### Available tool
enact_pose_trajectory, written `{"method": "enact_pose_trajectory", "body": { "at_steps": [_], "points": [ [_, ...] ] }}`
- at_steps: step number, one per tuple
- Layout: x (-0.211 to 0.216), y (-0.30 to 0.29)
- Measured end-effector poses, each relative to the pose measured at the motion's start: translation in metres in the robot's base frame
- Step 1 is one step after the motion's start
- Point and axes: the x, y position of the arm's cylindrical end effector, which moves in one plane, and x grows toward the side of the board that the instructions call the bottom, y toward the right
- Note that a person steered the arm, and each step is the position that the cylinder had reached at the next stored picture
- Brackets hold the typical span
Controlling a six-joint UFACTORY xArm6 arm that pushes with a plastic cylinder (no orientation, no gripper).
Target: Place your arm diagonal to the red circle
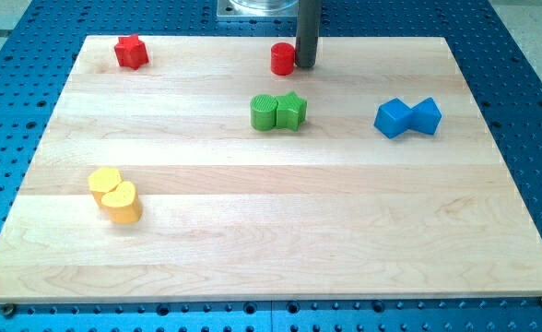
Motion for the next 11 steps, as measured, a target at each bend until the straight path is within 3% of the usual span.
{"method": "enact_pose_trajectory", "body": {
  "at_steps": [1,3,4,5,6,8,9,10,11],
  "points": [
    [0.001,-0.011],
    [0.073,-0.021],
    [0.078,-0.069],
    [0.045,-0.076],
    [0.071,-0.07],
    [0.058,0.028],
    [0.075,0.068],
    [0.05,0.112],
    [0.049,0.197]
  ]
}}
